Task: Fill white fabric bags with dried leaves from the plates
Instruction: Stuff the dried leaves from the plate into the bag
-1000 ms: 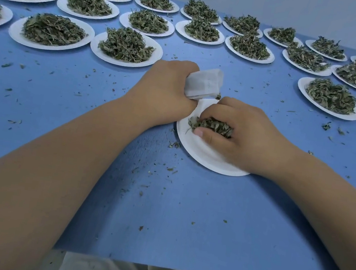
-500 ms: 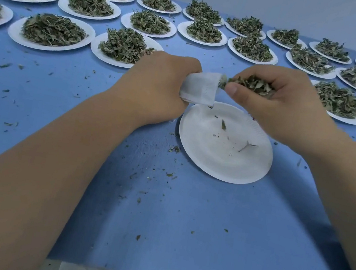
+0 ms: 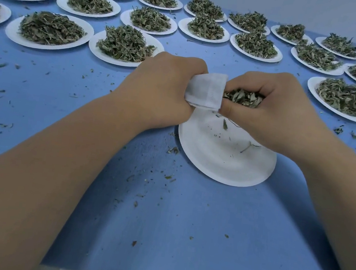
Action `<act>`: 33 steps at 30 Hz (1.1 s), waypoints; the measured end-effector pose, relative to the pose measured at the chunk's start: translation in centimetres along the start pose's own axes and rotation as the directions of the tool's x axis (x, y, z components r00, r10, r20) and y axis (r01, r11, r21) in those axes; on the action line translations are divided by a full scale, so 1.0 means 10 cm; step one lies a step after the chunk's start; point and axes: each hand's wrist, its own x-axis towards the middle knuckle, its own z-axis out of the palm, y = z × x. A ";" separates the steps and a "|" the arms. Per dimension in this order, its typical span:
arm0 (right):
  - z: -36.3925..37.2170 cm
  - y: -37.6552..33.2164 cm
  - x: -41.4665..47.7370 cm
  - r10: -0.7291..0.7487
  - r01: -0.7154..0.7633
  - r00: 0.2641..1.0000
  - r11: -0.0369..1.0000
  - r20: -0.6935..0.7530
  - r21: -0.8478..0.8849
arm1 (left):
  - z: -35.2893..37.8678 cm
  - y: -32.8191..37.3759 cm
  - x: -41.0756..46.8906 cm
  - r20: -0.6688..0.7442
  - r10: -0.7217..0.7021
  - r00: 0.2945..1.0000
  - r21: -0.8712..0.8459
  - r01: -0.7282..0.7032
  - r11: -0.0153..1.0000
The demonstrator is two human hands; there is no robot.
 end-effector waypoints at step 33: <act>0.01 0.01 0.05 0.291 -0.322 0.946 0.796 0.143 0.512 | -0.04 0.20 -0.03 0.062 0.046 0.997 0.119 -0.053 0.992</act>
